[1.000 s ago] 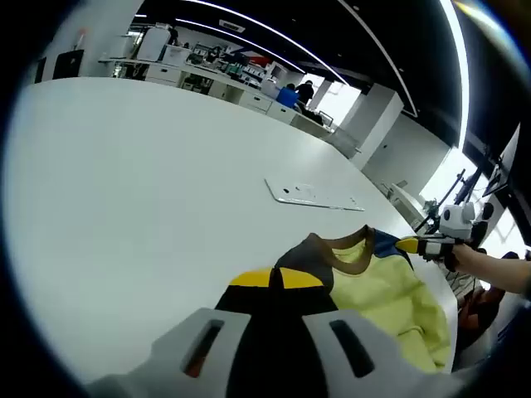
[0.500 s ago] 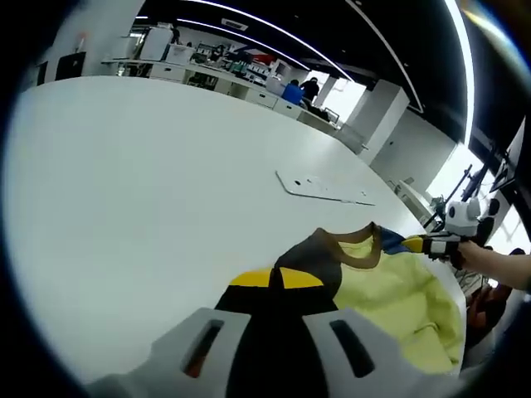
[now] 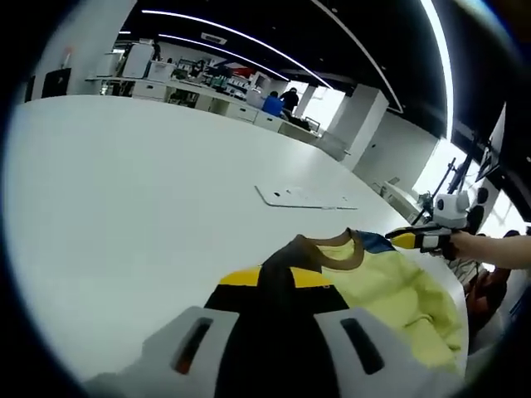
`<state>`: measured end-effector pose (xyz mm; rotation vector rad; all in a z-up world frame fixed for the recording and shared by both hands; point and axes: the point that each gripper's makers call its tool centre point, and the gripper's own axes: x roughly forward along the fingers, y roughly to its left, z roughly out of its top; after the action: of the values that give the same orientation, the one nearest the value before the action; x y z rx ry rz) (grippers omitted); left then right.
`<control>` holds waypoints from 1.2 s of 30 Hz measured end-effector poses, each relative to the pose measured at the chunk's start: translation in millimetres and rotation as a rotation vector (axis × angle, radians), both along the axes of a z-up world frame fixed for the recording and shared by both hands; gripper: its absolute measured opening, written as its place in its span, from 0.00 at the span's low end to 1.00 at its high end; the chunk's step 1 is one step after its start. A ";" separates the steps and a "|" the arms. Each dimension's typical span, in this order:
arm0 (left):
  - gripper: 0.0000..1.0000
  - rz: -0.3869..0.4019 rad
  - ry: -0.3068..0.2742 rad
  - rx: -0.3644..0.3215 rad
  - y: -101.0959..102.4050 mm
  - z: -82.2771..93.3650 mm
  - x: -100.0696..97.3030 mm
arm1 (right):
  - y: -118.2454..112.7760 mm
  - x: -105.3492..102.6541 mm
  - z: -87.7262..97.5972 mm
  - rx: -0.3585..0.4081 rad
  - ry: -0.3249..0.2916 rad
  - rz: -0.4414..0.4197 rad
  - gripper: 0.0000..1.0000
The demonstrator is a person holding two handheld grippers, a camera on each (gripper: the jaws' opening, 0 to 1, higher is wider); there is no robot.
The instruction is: Fold the garment on the visible template until the final outline fits inside the template.
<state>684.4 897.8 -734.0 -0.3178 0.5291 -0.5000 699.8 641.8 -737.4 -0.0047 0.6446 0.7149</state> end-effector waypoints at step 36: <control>0.95 -0.100 -0.075 0.096 -1.8 39.1 -85.8 | -20.4 -100.1 28.6 -0.123 -0.107 0.159 0.75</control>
<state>598.6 896.0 -694.9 -0.1804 0.4962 -0.5795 599.6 621.4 -708.9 -0.2079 0.5892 0.8215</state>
